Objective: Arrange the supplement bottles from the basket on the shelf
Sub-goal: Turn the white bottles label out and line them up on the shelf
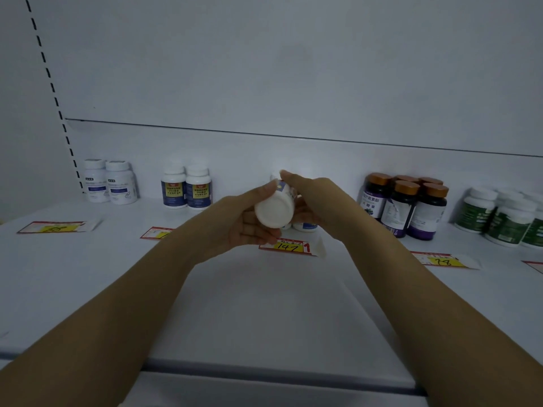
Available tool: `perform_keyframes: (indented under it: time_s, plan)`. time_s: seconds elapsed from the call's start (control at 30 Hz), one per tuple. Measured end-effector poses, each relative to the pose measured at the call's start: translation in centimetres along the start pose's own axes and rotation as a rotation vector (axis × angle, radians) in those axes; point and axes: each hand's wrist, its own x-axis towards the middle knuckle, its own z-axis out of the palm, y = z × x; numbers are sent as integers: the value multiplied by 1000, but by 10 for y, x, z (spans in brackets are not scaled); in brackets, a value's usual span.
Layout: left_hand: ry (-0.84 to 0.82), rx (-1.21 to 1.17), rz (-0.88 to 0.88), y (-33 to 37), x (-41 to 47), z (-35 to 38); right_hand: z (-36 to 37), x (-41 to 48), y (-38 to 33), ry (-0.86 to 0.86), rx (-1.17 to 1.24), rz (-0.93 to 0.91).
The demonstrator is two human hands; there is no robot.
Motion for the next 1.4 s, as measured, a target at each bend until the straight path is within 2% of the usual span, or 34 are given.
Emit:
perform_keyframes:
  time_s: [0.13, 0.2, 0.27, 0.43, 0.7, 0.83, 1.0, 1.17, 1.4]
  plan:
    - [29, 19, 50, -2, 2, 0, -1, 1, -2, 74, -59, -169]
    - [84, 193, 122, -5, 4, -1, -5, -4, -4, 38, 27, -275]
    - [169, 339, 180, -9, 6, -2, -9, -8, -6, -10, 15, -353]
    - [222, 447, 245, -17, 11, -7, -13, -7, -7, 57, -346, -394]
    - [192, 555, 252, -23, 15, -11, -13, -5, -11, 70, -570, -436]
    - [228, 623, 203, -26, 16, -13, -11, -5, -27, 84, -658, -484]
    - [226, 846, 120, -23, 9, -5, -1, 11, -70, 90, -725, -593]
    - [157, 1081, -55, -33, 9, -5, 25, 53, -82, 38, -822, -562]
    - [91, 1305, -51, -44, 14, -9, 43, 91, -46, -27, -995, -443]
